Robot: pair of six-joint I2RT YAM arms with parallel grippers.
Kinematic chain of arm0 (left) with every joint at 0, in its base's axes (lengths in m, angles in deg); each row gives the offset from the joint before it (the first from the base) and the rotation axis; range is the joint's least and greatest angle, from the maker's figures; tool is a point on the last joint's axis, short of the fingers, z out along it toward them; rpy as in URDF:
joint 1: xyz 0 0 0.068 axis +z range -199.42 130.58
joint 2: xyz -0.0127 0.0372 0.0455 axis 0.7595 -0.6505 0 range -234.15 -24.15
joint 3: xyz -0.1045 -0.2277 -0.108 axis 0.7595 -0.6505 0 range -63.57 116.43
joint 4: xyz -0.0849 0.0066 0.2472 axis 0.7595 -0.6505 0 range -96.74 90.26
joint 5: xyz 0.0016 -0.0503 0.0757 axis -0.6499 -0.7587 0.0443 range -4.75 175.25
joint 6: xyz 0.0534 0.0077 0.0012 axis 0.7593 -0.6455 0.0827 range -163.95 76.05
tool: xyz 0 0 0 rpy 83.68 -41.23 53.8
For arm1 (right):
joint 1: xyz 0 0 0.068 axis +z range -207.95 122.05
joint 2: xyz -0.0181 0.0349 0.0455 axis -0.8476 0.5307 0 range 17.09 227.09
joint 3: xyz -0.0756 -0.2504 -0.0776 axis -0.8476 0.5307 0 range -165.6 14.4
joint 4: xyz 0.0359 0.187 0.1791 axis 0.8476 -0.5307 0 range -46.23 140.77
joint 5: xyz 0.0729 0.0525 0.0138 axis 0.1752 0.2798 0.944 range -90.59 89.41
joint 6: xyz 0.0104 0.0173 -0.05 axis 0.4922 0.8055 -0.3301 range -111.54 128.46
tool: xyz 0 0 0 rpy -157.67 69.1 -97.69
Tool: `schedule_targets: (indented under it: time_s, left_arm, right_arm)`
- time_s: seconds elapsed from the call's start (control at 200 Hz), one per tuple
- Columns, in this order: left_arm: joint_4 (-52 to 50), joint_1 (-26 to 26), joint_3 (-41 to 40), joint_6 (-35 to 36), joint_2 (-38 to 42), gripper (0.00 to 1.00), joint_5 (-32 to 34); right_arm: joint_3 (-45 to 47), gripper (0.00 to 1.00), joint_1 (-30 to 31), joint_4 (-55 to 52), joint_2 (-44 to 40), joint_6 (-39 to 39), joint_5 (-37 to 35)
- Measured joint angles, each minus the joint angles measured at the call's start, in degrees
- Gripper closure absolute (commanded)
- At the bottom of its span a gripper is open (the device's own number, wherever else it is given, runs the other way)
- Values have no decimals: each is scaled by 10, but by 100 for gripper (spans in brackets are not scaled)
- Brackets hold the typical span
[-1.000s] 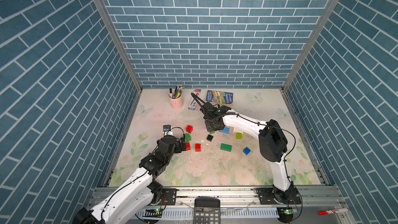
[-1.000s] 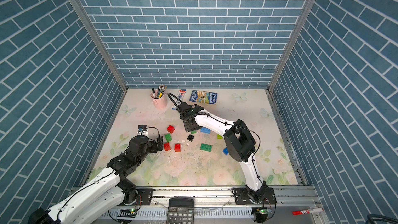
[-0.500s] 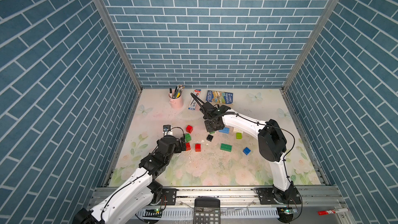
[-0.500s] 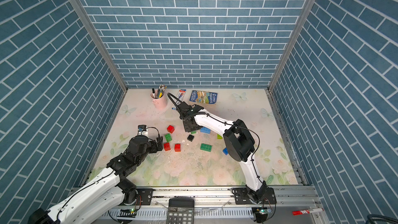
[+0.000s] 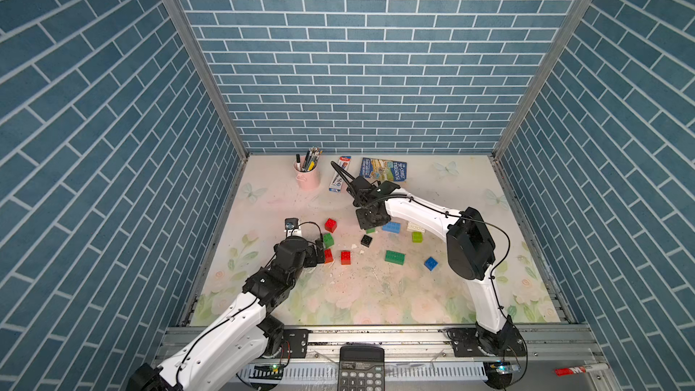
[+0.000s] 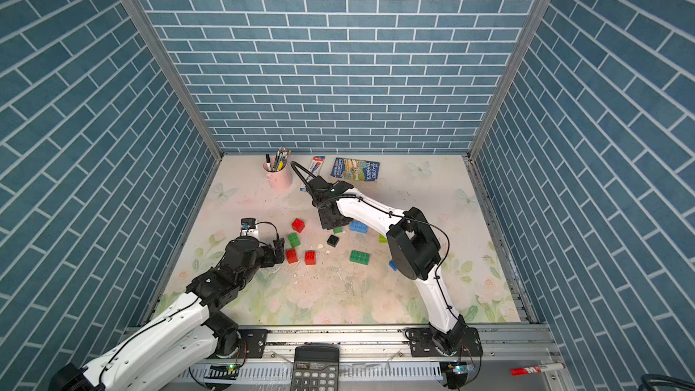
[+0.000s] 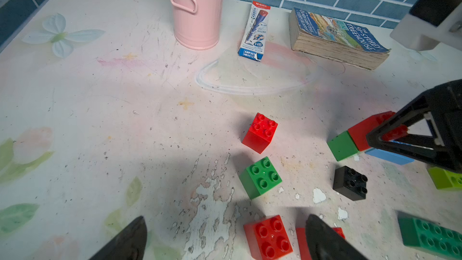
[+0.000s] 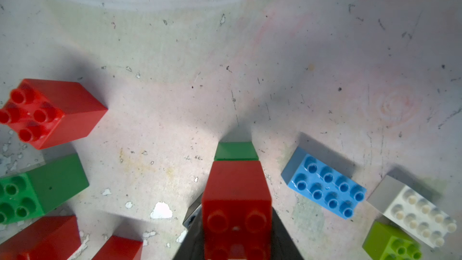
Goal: Assemble the letter r with lego
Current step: Assemble the lego brick with the lego brick.
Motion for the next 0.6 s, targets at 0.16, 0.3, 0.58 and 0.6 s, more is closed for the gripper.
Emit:
schedule_targets:
  time_s: [0.16,0.3,0.58,0.6]
  left_arm:
    - [0,0,0,1,0,0,0]
    - [0,0,0,1,0,0,0]
    - [0,0,0,1,0,0,0]
    - [0,0,0,1,0,0,0]
  right_arm:
    - [1,94,-1,0,0,0,3]
    - [3,94,-2,2,0,3,5]
    - [7,95,-2,4,-2,4,6]
    - [6,95,-2,3,-2,4,7]
